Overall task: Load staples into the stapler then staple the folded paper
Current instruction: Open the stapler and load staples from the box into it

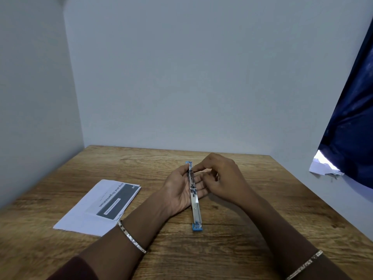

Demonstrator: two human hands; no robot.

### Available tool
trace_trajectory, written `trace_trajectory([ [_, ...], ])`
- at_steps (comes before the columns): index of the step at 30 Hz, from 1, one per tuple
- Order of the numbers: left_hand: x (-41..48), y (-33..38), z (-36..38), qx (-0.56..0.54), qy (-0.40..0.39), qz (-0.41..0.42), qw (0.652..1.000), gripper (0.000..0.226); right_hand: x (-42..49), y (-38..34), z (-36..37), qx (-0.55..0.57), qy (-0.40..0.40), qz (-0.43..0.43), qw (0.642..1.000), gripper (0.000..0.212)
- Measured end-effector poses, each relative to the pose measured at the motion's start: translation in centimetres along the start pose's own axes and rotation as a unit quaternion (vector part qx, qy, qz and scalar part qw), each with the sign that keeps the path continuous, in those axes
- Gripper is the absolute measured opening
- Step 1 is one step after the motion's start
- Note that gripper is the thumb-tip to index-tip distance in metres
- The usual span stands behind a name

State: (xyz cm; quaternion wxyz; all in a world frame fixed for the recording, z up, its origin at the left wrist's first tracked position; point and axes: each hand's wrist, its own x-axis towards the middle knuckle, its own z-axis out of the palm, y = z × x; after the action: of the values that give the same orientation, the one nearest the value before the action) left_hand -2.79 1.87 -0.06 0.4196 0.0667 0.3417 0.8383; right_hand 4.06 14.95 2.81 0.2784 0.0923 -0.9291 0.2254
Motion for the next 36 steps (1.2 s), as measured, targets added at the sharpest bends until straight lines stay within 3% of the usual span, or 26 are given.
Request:
trace_trajectory([
  [6,0.0,0.0,-0.1,0.044,0.011,0.014,0.999,0.052,0.2,-0.3,0.1,-0.117,-0.081,-0.016,0.99,0.046],
  [9,0.3,-0.2,-0.1,0.031,0.001,0.018,0.999,0.049,0.2,-0.4,-0.2,-0.149,-0.076,-0.02,0.986,0.048],
  [15,0.6,0.1,-0.5,0.02,-0.015,0.02,0.999,0.05,0.2,0.0,-1.0,-0.107,-0.016,-0.003,0.994,0.046],
  [24,1.3,1.0,-1.3,-0.031,0.022,0.068,0.997,0.064,-0.3,-0.6,-0.4,0.015,-0.151,-0.052,0.987,0.067],
  [26,1.1,1.4,-1.3,-0.036,0.025,0.084,0.996,0.053,-0.3,-0.8,0.2,0.022,-0.138,-0.087,0.986,0.06],
  [30,0.5,2.1,-1.0,-0.039,0.023,0.101,0.994,0.044,-0.1,-1.1,0.9,0.075,-0.083,-0.098,0.989,0.023],
  [36,0.5,1.5,-0.5,-0.006,0.025,0.123,0.992,0.045,0.0,-0.9,1.6,0.152,0.059,0.002,0.987,0.011],
])
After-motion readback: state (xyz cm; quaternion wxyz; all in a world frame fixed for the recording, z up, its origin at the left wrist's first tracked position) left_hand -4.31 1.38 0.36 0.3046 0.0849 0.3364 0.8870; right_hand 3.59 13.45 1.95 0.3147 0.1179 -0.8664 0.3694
